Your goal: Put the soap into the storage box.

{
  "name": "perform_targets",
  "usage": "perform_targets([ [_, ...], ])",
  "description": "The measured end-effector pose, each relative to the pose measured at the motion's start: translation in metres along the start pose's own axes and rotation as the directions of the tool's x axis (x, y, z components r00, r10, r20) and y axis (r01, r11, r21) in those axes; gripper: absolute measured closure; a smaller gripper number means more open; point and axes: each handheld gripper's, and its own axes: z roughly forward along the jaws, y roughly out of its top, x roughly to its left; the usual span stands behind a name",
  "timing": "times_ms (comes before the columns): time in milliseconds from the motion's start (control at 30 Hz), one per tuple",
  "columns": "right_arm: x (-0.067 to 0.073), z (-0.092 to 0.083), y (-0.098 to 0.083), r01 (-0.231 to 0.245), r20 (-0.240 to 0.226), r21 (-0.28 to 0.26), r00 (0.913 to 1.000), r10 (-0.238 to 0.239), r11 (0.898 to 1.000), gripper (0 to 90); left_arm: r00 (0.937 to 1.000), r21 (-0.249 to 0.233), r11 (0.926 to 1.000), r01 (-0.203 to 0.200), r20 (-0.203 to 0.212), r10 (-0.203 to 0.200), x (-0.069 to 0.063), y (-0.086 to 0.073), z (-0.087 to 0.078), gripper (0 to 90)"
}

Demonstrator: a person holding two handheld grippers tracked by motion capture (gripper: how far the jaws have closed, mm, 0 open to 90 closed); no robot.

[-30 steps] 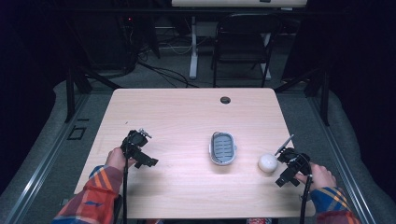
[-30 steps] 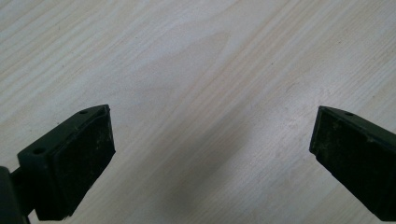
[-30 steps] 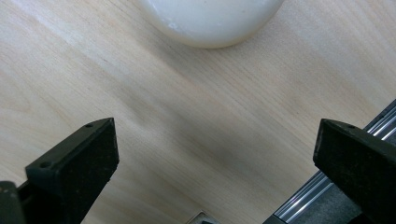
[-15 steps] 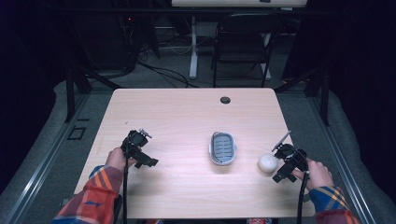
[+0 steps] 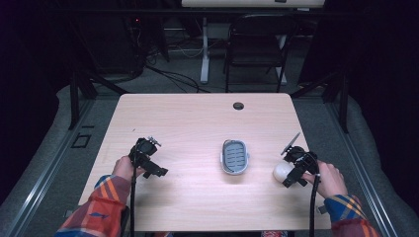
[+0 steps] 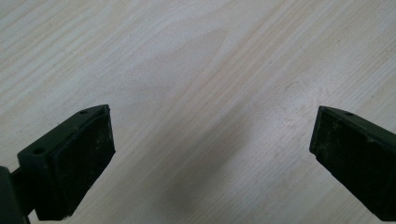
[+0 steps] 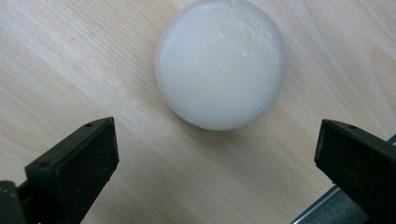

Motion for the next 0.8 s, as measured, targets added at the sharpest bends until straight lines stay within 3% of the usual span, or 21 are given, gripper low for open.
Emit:
perform_targets([
  [67,0.001,0.003,0.001,-0.019,-0.002,-0.027,0.9998,0.018,0.999,0.0,1.0000,0.001,1.0000,0.000,-0.001,0.000,0.000,0.000,0.000,0.0],
  [100,0.000,0.002,0.003,-0.002,0.006,-0.001,1.0000,0.002,1.000,0.0,1.0000,0.003,1.0000,0.000,-0.003,0.000,0.000,0.000,0.000,0.0],
  [133,0.003,0.008,0.004,-0.049,-0.009,-0.066,0.9988,0.048,0.997,0.0,1.0000,0.004,1.0000,-0.001,-0.004,0.001,0.000,0.000,0.000,0.0],
  [167,0.003,0.008,0.004,-0.049,-0.009,-0.066,0.9988,0.048,0.997,0.0,1.0000,0.003,1.0000,0.000,-0.004,0.000,0.000,0.000,0.000,0.0],
  [200,0.000,0.004,0.009,0.019,0.013,0.016,0.9997,-0.020,1.000,0.0,1.0000,0.005,1.0000,0.001,-0.002,-0.001,0.000,0.000,0.000,0.0],
  [300,0.002,0.007,0.011,-0.006,0.006,-0.018,1.0000,0.006,1.000,0.0,1.0000,0.006,1.0000,-0.002,-0.004,0.002,0.000,0.000,0.000,0.0],
  [333,0.000,0.004,0.017,0.068,0.021,0.063,0.9973,-0.070,0.996,0.0,1.0000,0.006,1.0000,-0.003,-0.004,0.003,0.000,0.000,0.000,0.0],
  [400,0.000,0.006,0.018,0.067,0.017,0.051,0.9976,-0.068,0.996,0.0,1.0000,0.007,1.0000,-0.003,-0.004,0.004,0.000,0.000,0.000,0.0],
  [433,0.004,0.012,0.016,0.010,0.003,-0.009,0.9999,-0.010,1.000,0.0,1.0000,0.007,1.0000,-0.004,-0.004,0.004,0.000,0.000,0.000,0.0],
  [467,0.002,0.009,0.020,0.052,0.015,0.045,0.9985,-0.052,0.998,0.0,1.0000,0.008,1.0000,-0.004,-0.003,0.004,0.000,0.000,0.000,0.0],
  [500,0.003,0.011,0.021,0.049,0.017,0.047,0.9986,-0.050,0.998,0.0,1.0000,0.008,1.0000,-0.005,-0.002,0.005,0.000,0.000,0.000,0.0],
  [533,0.003,0.013,0.022,0.048,0.024,0.026,0.9985,-0.049,0.998,0.0,1.0000,0.009,1.0000,-0.005,-0.002,0.005,0.000,0.000,0.001,0.0],
  [567,0.008,0.022,0.019,-0.033,0.008,-0.078,0.9994,0.033,0.996,0.0,1.0000,0.009,1.0000,-0.004,-0.002,0.004,0.000,0.000,0.001,0.0],
  [600,0.003,0.013,0.025,0.057,0.032,0.047,0.9978,-0.058,0.997,0.0,1.0000,0.009,1.0000,-0.004,-0.003,0.004,0.000,0.000,0.001,0.0],
  [633,0.009,0.024,0.021,-0.051,0.008,-0.095,0.9986,0.052,0.994,0.0,1.0000,0.008,1.0000,-0.002,-0.004,0.002,0.000,0.000,0.001,0.0],
  [667,-0.002,0.008,0.033,0.136,0.059,0.143,0.9876,-0.146,0.980,0.0,1.0000,0.007,1.0000,-0.002,-0.003,0.002,0.000,0.000,0.001,0.0],
  [700,-0.005,0.004,0.039,0.195,0.067,0.224,0.9744,-0.215,0.955,0.0,1.0000,0.007,1.0000,-0.002,-0.003,0.002,0.000,0.000,0.001,0.0],
  [733,0.006,0.022,0.028,-0.006,0.030,-0.015,0.9995,0.006,1.000,0.0,1.0000,0.007,1.0000,-0.003,-0.004,0.003,0.000,0.000,0.001,0.0],
  [767,0.003,0.021,0.031,0.038,0.039,0.031,0.9985,-0.039,0.999,0.0,1.0000,0.007,1.0000,-0.003,-0.004,0.003,0.000,0.000,0.001,0.0],
  [800,0.004,0.022,0.031,0.021,0.036,0.013,0.9991,-0.022,1.000,0.0,1.0000,0.007,1.0000,-0.004,-0.003,0.004,0.000,0.000,0.001,0.0],
])
